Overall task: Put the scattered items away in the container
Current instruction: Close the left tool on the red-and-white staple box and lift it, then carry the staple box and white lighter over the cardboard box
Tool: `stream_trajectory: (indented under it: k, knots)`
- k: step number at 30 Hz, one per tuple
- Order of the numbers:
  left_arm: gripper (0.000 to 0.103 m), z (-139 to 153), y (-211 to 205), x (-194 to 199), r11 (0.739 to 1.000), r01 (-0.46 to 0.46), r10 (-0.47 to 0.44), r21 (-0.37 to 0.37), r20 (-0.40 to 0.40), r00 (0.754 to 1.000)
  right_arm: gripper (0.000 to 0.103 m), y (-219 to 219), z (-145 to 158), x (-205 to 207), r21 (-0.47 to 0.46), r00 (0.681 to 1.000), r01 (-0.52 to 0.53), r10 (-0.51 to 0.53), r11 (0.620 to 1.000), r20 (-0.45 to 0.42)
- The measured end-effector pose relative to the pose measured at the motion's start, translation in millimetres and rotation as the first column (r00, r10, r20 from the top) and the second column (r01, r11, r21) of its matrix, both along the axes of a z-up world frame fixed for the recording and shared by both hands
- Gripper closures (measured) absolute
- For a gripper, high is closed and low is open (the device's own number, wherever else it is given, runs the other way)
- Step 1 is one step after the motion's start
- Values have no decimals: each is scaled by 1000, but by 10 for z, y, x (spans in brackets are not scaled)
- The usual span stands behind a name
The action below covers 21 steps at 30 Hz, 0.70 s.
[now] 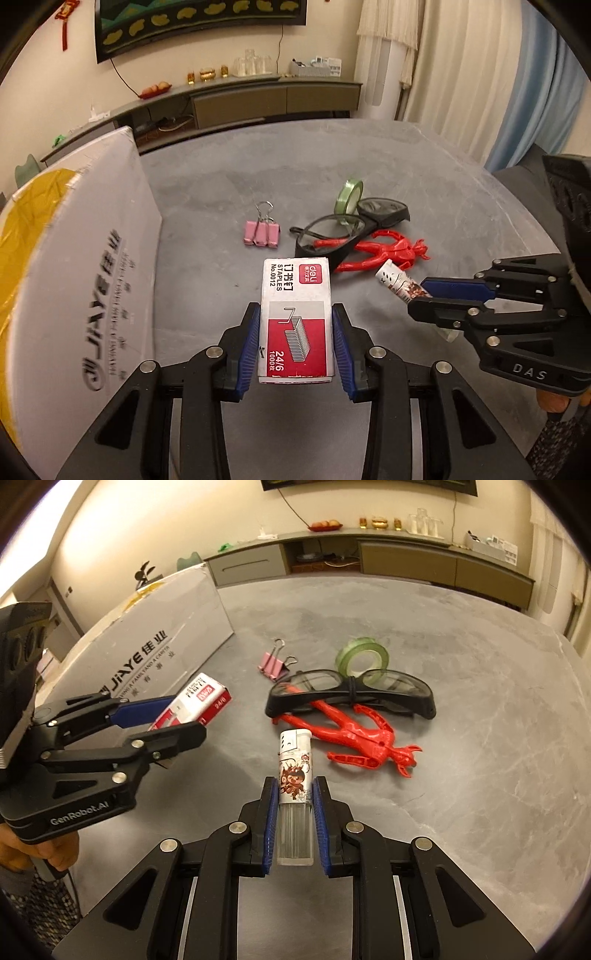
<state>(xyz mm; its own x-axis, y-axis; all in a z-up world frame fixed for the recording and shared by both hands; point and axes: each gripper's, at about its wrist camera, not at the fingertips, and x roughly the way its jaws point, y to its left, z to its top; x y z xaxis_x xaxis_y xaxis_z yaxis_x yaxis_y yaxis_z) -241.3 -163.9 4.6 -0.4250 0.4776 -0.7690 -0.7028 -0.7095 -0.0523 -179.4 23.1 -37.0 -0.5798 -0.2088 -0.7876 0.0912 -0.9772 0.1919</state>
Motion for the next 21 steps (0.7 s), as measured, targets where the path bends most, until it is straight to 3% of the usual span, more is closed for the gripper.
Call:
stream_trajectory:
  k: [21]
  knots:
    - [64, 531, -256, 170, 992, 10, -1, 126, -71, 998, 83, -184, 397, 200, -1, 992, 45, -45, 999, -115]
